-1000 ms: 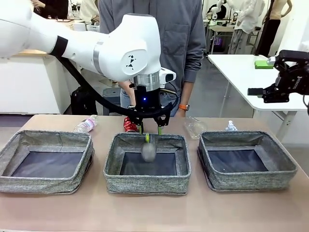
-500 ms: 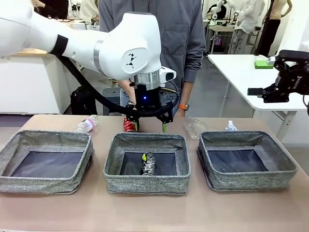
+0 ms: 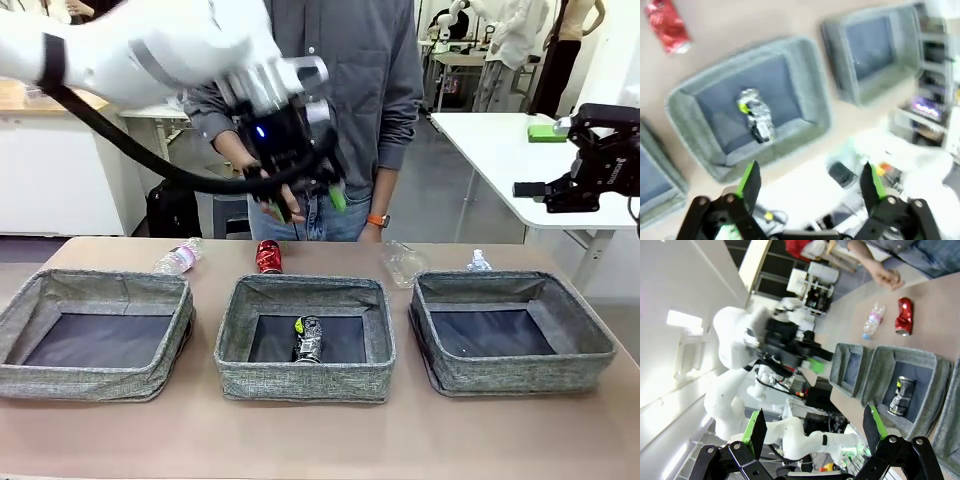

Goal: Sort the waste into the appropriate baskets.
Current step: Place the picked waste into the Fabric basket indicated by the person.

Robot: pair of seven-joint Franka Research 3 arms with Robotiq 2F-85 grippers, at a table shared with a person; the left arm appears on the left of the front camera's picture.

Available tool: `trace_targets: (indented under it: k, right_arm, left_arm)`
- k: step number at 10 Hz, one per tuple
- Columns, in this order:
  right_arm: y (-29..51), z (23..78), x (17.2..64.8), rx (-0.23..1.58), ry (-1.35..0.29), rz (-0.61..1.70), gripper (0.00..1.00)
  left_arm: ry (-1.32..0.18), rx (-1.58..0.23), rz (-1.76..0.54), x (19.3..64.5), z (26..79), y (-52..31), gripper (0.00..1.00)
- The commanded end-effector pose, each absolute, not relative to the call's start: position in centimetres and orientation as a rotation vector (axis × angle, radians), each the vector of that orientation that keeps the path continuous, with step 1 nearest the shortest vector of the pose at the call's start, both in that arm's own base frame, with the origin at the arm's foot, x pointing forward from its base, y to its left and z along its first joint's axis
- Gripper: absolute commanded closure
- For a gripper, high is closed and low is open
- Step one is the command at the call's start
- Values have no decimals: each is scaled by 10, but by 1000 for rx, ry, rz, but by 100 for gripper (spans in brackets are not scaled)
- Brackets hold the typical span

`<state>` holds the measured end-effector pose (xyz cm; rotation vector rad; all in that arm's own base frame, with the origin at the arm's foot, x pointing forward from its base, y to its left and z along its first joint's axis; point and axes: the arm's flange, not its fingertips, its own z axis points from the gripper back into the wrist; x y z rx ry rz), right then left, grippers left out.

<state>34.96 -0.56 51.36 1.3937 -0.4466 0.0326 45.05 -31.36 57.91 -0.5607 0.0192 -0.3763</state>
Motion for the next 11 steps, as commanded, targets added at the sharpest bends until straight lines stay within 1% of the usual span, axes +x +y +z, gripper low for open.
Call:
trace_targets:
  k: [1, 2, 3, 4, 5, 6, 7, 8, 9, 11]
  right_arm:
    - [-3, 518, 352, 1416, -448, 20, 0]
    - [-3, 518, 352, 1416, -448, 20, 0]
    - [-3, 518, 352, 1416, -448, 20, 0]
    - [-3, 518, 352, 1416, -448, 20, 0]
    - [-3, 518, 352, 1416, -448, 20, 0]
    - [-3, 518, 352, 1416, -448, 20, 0]
    - [-3, 518, 352, 1416, -448, 20, 0]
    - [-3, 518, 352, 1416, -448, 20, 0]
    - [-3, 518, 352, 1416, -448, 20, 0]
    - [-3, 518, 352, 1416, -448, 20, 0]
  left_arm:
    - [7, -810, -354, 430, 588, -235, 0]
    - [-48, -872, -303, 419, 589, -206, 0]
    - [-69, -908, -209, 412, 583, -174, 0]
    - [-99, -904, -93, 405, 574, -146, 0]
    - [-153, -949, -75, 395, 561, -121, 0]
    - [-193, -1058, -69, 386, 547, -101, 0]
    - [-224, -1139, -16, 378, 536, -89, 0]
    - [-121, -1150, 68, 380, 529, -96, 0]
    - [-153, -1035, -10, 391, 545, -85, 0]
    - [-153, -1035, -10, 391, 545, -85, 0]
